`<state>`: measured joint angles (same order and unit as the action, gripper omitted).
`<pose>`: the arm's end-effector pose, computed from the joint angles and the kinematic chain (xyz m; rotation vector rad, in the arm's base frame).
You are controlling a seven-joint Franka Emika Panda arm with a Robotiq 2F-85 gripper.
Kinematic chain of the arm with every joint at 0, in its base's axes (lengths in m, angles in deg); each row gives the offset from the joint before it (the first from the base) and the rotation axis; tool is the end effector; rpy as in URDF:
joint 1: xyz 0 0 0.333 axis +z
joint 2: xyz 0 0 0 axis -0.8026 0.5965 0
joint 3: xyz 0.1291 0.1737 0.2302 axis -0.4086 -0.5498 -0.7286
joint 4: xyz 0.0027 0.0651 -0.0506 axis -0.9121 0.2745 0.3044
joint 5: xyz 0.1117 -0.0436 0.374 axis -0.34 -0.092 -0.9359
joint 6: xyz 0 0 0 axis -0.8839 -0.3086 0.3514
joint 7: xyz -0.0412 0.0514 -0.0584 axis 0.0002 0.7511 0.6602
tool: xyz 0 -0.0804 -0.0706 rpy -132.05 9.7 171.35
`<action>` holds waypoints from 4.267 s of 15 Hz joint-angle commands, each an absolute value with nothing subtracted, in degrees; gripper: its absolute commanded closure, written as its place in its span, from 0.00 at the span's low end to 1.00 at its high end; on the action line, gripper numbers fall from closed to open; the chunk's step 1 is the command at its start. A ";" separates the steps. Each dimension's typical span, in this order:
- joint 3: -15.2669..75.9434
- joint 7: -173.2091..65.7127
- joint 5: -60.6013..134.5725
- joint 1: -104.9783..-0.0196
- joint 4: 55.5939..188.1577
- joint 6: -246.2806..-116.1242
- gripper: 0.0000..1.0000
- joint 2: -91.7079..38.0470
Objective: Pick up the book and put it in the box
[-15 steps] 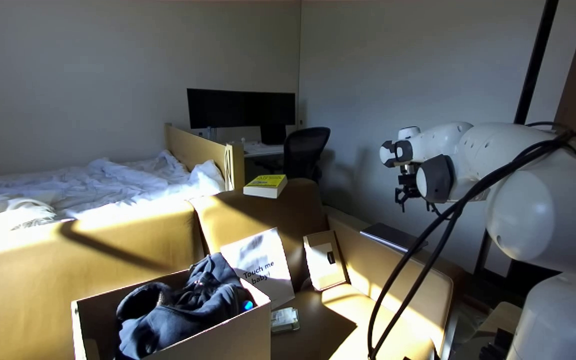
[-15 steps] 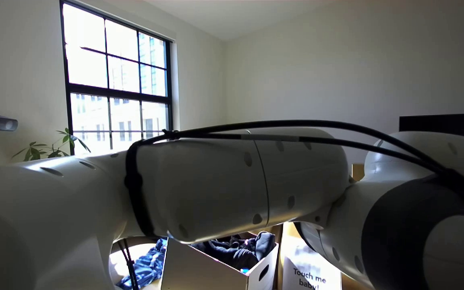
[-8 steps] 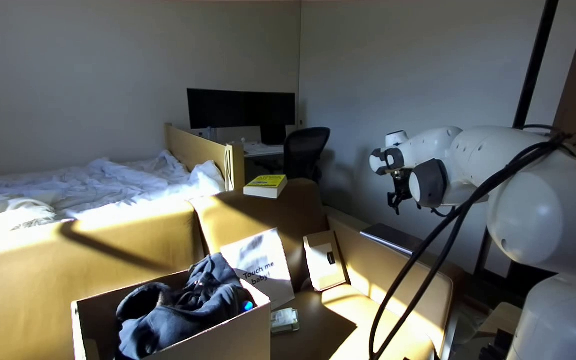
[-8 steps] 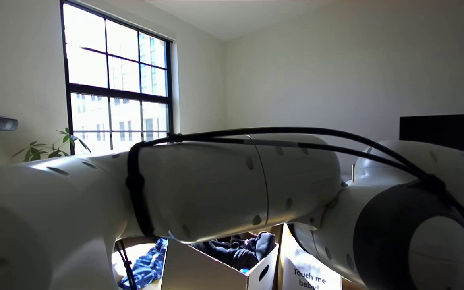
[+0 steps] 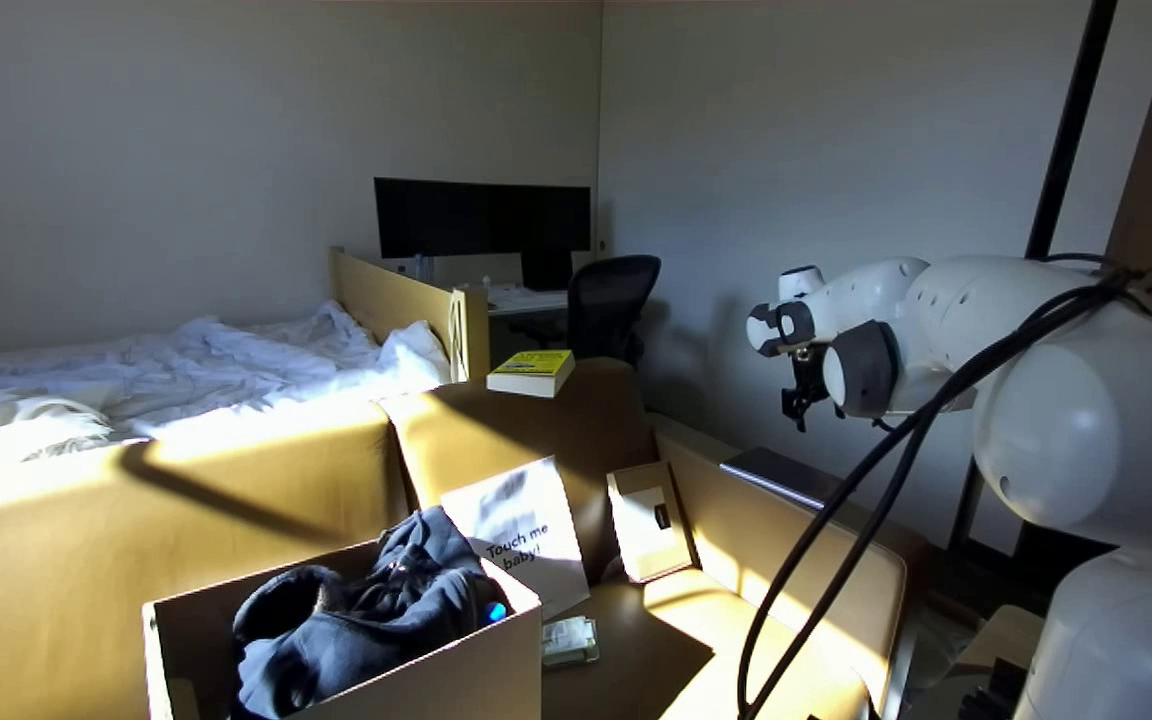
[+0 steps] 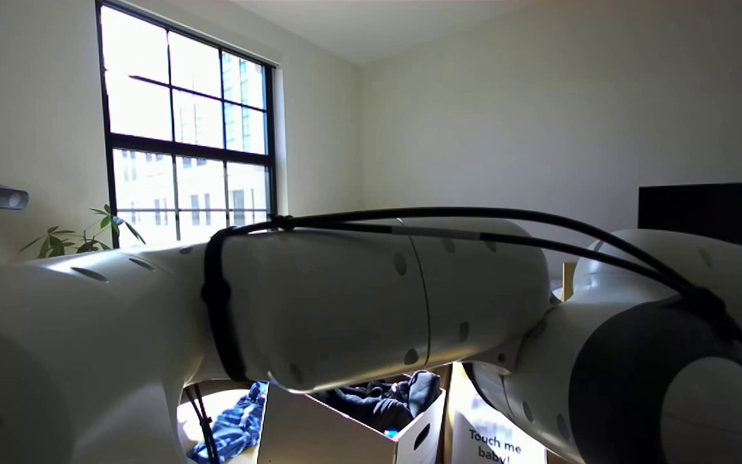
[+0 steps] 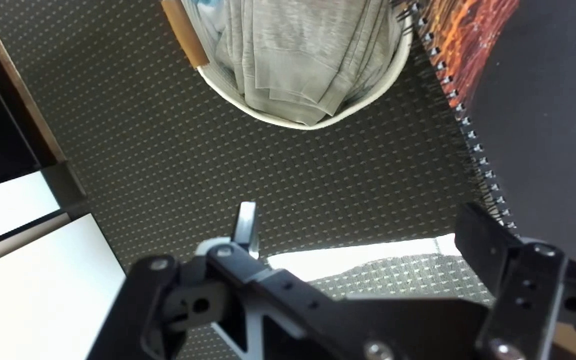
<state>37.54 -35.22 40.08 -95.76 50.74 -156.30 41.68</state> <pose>0.5584 -0.5861 0.1555 2.7727 -0.6718 -0.1293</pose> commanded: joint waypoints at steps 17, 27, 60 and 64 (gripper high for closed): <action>36.65 -31.83 41.22 -94.26 52.79 -142.51 0.00 42.10; 35.68 -29.34 40.73 -95.22 55.74 -143.31 0.00 42.35; 33.97 -18.13 41.01 -94.57 58.48 -143.01 0.00 42.34; 34.18 -17.85 41.62 -94.17 59.65 -145.80 0.00 42.34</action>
<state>34.32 -19.71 40.08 -94.33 57.62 -142.91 42.34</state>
